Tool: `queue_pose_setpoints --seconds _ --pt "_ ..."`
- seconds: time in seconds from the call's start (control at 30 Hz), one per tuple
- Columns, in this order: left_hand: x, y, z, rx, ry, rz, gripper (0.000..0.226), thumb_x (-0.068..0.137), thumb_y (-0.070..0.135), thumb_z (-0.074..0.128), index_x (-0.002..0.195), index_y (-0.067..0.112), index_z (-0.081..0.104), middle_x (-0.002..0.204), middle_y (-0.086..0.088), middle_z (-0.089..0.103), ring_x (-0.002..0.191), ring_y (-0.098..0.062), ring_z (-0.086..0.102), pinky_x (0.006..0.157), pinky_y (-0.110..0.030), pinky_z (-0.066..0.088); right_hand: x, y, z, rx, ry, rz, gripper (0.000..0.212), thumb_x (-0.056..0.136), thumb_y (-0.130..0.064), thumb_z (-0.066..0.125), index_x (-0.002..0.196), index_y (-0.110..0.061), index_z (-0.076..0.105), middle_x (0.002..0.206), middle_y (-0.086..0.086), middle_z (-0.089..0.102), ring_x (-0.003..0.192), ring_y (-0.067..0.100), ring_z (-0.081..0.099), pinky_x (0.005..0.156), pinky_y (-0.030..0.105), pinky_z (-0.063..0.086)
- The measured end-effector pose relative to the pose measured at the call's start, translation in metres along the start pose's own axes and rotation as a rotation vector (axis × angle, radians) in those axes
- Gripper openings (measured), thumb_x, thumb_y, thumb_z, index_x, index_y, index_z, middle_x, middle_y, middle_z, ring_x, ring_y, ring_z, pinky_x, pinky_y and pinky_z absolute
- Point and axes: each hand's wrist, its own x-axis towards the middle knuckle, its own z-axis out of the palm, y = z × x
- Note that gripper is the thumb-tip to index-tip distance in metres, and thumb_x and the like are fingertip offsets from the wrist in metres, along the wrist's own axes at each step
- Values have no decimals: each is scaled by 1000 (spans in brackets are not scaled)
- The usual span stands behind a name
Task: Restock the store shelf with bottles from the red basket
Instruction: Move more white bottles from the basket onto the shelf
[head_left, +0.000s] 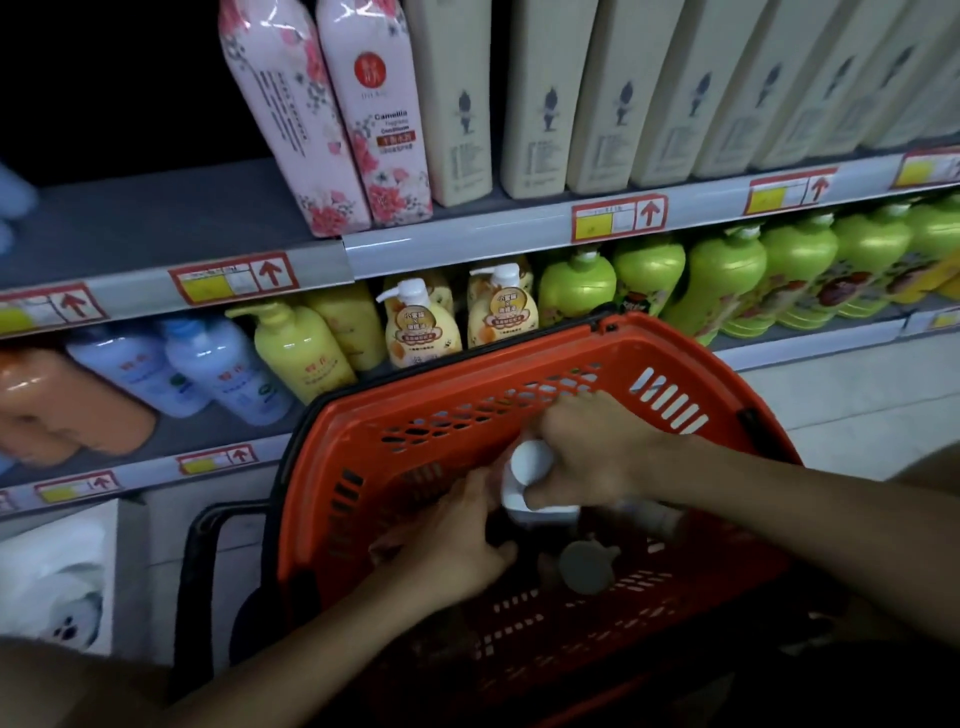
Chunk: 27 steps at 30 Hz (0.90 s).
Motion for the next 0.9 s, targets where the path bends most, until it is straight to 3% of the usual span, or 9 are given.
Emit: queue_pose_setpoints --seconds 0.1,0.23,0.3,0.37,0.47,0.6,0.7,0.8,0.9 --pt "2 14 5 -213 24 18 91 67 35 77 142 39 26 137 15 49 128 -1 49 93 -10 38 1 -9 -24 69 163 106 60 51 -77 49 63 -19 63 56 -3 59 53 17 52 51 27 34" --pt "6 29 2 -268 273 -96 121 56 43 84 150 40 8 147 15 40 130 -5 39 102 -33 43 1 -17 -38 331 247 322 65 47 -75 54 53 -11 60 47 -1 55 46 10 51 46 27 33" --pt "6 34 3 -225 367 -114 119 53 46 83 150 36 16 146 12 41 132 -14 40 101 -40 45 1 -19 -38 449 258 396 64 56 -69 67 49 -6 55 41 1 47 40 8 42 44 25 29" --pt "9 34 2 -232 436 -131 106 53 41 84 143 35 27 135 10 50 124 -19 49 94 -44 51 1 -22 -36 539 272 423 63 66 -58 77 51 -1 57 42 8 54 41 11 45 46 28 34" --pt "16 32 -11 -332 441 -157 91 48 36 84 126 40 37 115 13 60 105 -13 61 79 -40 55 3 -26 -40 650 289 386 68 74 -62 76 57 2 62 45 5 61 42 17 55 48 29 41" --pt "25 34 -35 -639 329 -259 78 42 26 82 113 35 53 99 12 70 85 3 66 69 -30 53 11 -10 -52 1046 84 316 62 84 -64 65 83 -3 73 74 13 76 71 30 76 65 32 60" --pt "26 34 -57 -879 186 -250 54 44 12 75 97 19 73 94 -3 78 89 -21 74 78 -39 58 9 4 -47 884 -196 201 48 71 -67 73 88 -23 70 84 -2 75 76 12 71 71 29 57" --pt "23 35 -79 -1045 128 -165 48 46 2 64 93 9 74 99 -11 77 92 -25 70 76 -32 56 2 10 -31 788 -308 251 53 68 -51 88 105 -23 63 102 -4 71 93 14 69 80 35 57" --pt "23 35 -97 -1193 107 -80 49 52 -3 53 97 9 71 99 -8 73 89 -19 68 71 -27 56 -3 -2 -20 950 -321 167 53 78 -24 87 124 -24 61 119 -6 71 112 12 66 90 25 54"
